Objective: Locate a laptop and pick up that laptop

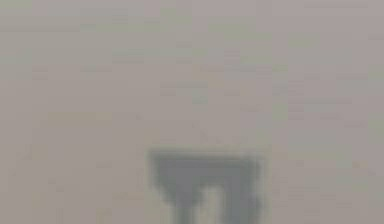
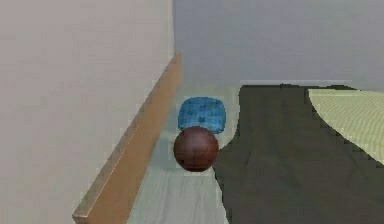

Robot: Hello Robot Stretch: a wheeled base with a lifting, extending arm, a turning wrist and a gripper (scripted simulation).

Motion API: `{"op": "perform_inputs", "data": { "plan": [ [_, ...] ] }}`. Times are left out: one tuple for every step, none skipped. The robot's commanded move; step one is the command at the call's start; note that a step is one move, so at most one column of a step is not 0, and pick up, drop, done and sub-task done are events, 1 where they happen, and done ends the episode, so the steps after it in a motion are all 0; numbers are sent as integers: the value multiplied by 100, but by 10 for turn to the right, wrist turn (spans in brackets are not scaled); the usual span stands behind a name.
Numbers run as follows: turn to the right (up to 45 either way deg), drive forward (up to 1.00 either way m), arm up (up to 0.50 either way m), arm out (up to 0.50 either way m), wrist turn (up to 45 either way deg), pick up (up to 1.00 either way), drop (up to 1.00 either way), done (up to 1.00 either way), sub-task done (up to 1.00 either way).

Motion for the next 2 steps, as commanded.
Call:
{"op": "perform_inputs", "data": {
  "plan": [
    [450,0,0,0,0,0,0,0,0],
    [390,0,0,0,0,0,0,0,0]
  ]
}}
